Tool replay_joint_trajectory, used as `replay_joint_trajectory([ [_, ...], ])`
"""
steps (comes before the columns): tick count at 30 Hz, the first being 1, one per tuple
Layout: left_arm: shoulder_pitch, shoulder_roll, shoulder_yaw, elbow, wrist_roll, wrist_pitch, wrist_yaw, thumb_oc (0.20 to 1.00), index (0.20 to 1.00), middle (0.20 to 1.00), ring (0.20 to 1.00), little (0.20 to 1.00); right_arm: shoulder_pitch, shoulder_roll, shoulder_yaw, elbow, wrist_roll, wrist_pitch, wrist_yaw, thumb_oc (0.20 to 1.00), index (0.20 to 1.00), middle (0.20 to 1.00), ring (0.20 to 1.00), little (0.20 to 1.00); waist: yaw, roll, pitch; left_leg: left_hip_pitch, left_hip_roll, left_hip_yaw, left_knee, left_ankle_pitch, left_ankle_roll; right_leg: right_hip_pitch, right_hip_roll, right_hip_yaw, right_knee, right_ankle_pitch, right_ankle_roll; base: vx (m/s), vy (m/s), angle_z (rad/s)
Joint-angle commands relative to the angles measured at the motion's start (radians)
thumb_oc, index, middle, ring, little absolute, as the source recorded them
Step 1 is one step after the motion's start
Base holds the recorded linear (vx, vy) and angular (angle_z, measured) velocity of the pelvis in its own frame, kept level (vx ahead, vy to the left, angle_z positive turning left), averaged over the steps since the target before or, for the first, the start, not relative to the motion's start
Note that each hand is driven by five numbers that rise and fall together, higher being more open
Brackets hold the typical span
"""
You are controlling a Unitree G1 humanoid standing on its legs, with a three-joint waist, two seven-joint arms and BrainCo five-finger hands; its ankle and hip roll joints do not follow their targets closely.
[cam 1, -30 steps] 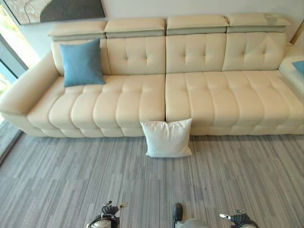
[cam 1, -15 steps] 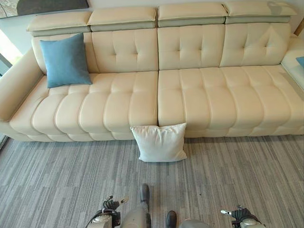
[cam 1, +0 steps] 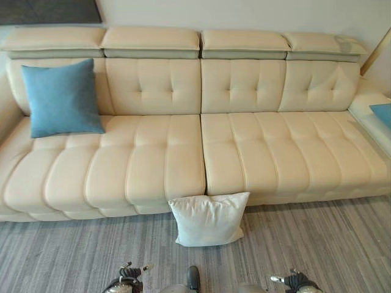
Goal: Pick up all the scattered cushions and arrange them neatly on the sofa.
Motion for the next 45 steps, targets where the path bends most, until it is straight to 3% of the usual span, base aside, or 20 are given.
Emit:
replay_joint_trajectory([
  [1,0.014,0.002,0.022,-0.017,0.002,-0.016,0.020,1.000,1.000,1.000,1.000,1.000,-0.037,-0.062,0.013,-0.017,-0.001,-0.008,-0.015,1.000,1.000,1.000,1.000,1.000,0.011,0.059,0.053,0.005,0.081,0.005,-0.002,-0.054,-0.096,0.095,0.021,-0.049,-0.294,0.229,-0.015,0.16,0.010,0.01],
  [3,-0.003,0.004,0.012,-0.006,0.017,-0.022,0.014,1.000,1.000,1.000,1.000,1.000,-0.036,-0.060,0.001,-0.007,0.004,-0.005,-0.015,1.000,1.000,1.000,1.000,1.000,0.002,0.078,0.057,0.022,0.104,0.003,-0.002,-0.066,-0.112,0.108,0.038,-0.032,-0.533,0.213,-0.016,0.18,-0.058,0.20],
  [6,-0.004,0.008,0.016,0.010,0.032,-0.017,0.018,1.000,1.000,1.000,1.000,1.000,-0.028,-0.058,-0.005,0.002,-0.003,0.008,-0.018,1.000,1.000,1.000,1.000,1.000,-0.006,0.072,0.055,0.041,0.111,0.004,-0.002,-0.076,-0.121,0.110,0.048,0.025,-0.701,0.265,0.008,0.14,-0.113,-0.18],
  [10,0.005,-0.005,0.009,0.011,0.053,-0.024,0.009,1.000,1.000,1.000,1.000,1.000,-0.014,-0.055,0.004,0.002,-0.013,0.001,-0.006,1.000,1.000,1.000,1.000,1.000,-0.006,0.055,0.022,0.041,0.123,0.003,-0.002,-0.076,-0.148,0.210,0.053,-0.016,-0.836,0.264,0.009,0.14,-0.198,0.07],
  [16,-0.027,-0.018,0.007,0.031,0.012,-0.026,0.031,1.000,1.000,1.000,1.000,1.000,-0.047,-0.064,0.022,-0.007,-0.002,-0.007,-0.025,1.000,1.000,1.000,1.000,1.000,-0.008,0.067,0.056,-0.007,0.142,-0.029,-0.002,-0.054,-0.165,0.182,0.063,-0.053,-0.804,0.237,-0.011,0.00,-0.147,0.02],
  [19,-0.101,-0.030,-0.015,0.067,-0.030,-0.036,0.072,1.000,1.000,1.000,1.000,1.000,-0.121,-0.074,0.060,-0.040,0.006,-0.014,-0.053,1.000,1.000,1.000,1.000,1.000,-0.005,0.080,0.116,-0.098,0.145,-0.056,-0.002,-0.022,-0.172,0.077,0.061,-0.070,-0.752,0.224,-0.021,-0.21,-0.067,0.20],
  [20,-0.158,-0.025,-0.033,0.069,-0.051,-0.048,0.095,1.000,1.000,1.000,1.000,1.000,-0.185,-0.084,0.083,-0.068,0.012,-0.019,-0.077,1.000,1.000,1.000,1.000,1.000,-0.001,0.088,0.151,-0.166,0.145,-0.063,0.004,-0.001,-0.173,-0.014,0.054,-0.073,-0.693,0.213,-0.028,-0.20,-0.021,0.09],
  [21,-0.159,-0.025,-0.033,0.069,-0.051,-0.049,0.095,1.000,1.000,1.000,1.000,1.000,-0.187,-0.084,0.083,-0.067,0.012,-0.019,-0.077,1.000,1.000,1.000,1.000,1.000,-0.001,0.087,0.148,-0.171,0.145,-0.063,0.006,-0.002,-0.172,-0.020,0.053,-0.073,-0.688,0.211,-0.028,-0.24,-0.026,0.28],
  [22,-0.220,-0.013,-0.047,0.072,-0.075,-0.057,0.123,1.000,1.000,1.000,1.000,1.000,-0.262,-0.094,0.096,-0.102,0.036,-0.026,-0.110,1.000,1.000,1.000,1.000,1.000,0.000,0.082,0.186,-0.270,0.141,-0.069,0.068,-0.006,-0.169,-0.119,0.044,-0.070,-0.612,0.200,-0.036,-0.12,-0.017,0.34],
  [24,-0.251,-0.001,-0.051,0.079,-0.084,-0.062,0.138,1.000,1.000,1.000,1.000,1.000,-0.303,-0.104,0.101,-0.112,0.045,-0.027,-0.126,1.000,1.000,1.000,1.000,1.000,-0.002,0.077,0.195,-0.339,0.136,-0.069,0.118,-0.013,-0.169,-0.180,0.037,-0.066,-0.570,0.194,-0.038,-0.13,-0.027,0.30],
  [35,-0.762,0.197,-0.141,0.141,-0.155,-0.110,0.311,1.000,1.000,1.000,1.000,1.000,-0.865,-0.228,0.149,-0.082,0.245,-0.112,-0.355,1.000,1.000,1.000,1.000,1.000,-0.027,0.061,0.320,-0.914,0.131,-0.062,0.571,-0.137,-0.157,-0.715,-0.013,0.012,-0.176,0.109,-0.067,-0.03,0.024,0.13],
  [37,-0.875,0.206,-0.193,0.102,-0.151,-0.124,0.344,1.000,1.000,1.000,1.000,1.000,-0.936,-0.203,0.164,-0.120,0.316,-0.151,-0.389,1.000,1.000,1.000,1.000,1.000,-0.037,0.057,0.334,-1.063,0.129,-0.067,0.697,-0.184,-0.146,-0.868,-0.020,0.037,-0.056,0.072,-0.075,0.12,0.055,-0.05],
  [45,-1.083,0.139,-0.297,-0.013,-0.128,-0.173,0.423,1.000,1.000,1.000,1.000,1.000,-1.050,-0.125,0.248,-0.273,0.411,-0.281,-0.387,1.000,1.000,1.000,1.000,1.000,-0.050,0.041,0.334,-1.385,0.104,-0.074,0.966,-0.251,-0.134,-1.193,-0.038,0.071,0.204,-0.002,-0.086,0.10,0.012,-0.03],
])
